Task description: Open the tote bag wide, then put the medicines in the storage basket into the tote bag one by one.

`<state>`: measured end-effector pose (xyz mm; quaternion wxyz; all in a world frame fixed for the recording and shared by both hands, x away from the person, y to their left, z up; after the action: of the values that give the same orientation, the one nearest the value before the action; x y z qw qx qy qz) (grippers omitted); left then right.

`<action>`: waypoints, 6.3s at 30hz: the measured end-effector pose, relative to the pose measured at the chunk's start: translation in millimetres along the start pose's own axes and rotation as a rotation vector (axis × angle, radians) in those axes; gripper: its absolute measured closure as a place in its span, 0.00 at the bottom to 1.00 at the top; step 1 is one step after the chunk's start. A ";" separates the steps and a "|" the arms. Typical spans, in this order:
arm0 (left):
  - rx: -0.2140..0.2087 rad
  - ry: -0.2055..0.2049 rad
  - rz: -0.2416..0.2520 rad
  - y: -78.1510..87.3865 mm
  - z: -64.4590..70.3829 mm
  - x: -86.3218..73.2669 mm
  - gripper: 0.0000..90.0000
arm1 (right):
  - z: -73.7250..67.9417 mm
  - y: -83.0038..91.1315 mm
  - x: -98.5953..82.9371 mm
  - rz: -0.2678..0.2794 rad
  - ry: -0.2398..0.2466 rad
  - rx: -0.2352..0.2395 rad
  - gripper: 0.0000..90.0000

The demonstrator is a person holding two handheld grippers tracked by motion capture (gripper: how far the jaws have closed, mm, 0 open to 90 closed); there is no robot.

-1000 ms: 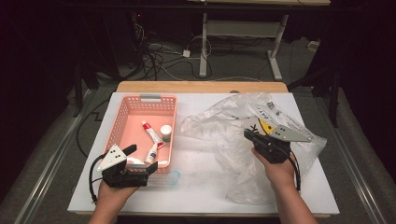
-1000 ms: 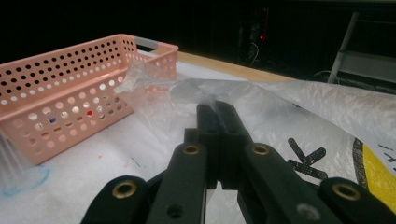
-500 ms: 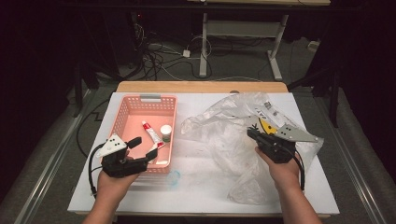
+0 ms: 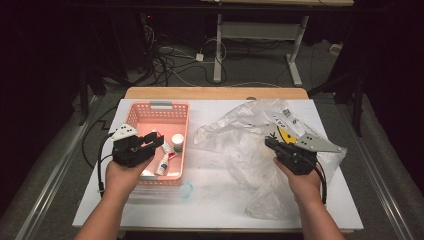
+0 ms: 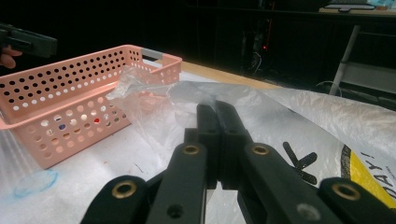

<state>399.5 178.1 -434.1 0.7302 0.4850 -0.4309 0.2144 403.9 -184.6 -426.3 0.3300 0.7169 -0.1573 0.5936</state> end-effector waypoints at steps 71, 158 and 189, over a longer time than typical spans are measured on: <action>0.131 -0.220 -0.592 -124.5 -32.8 -31.0 0.98 | -6.4 1.0 -1.5 -0.008 0.015 0.011 1.00; 0.211 -0.031 -0.552 -93.7 -65.8 -28.0 0.76 | -5.4 21.7 19.0 0.071 0.043 0.005 1.00; 0.112 -0.050 -0.265 -49.1 -41.4 -5.2 0.76 | -8.1 16.8 16.5 0.049 0.052 0.002 1.00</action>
<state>450.0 194.0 -470.6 0.7129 0.5829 -0.3683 0.1277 391.6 -188.8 -405.1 0.3186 0.6975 -0.1655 0.6202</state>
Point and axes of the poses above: each handheld gripper's, and its own axes: y roughly backward along the jaws, x roughly out of its top, z roughly to its right, the point moved 8 cm from there along -y, roughly forward along the jaws, and after that the axes turned 7 degrees about x, right-handed, at the moved point
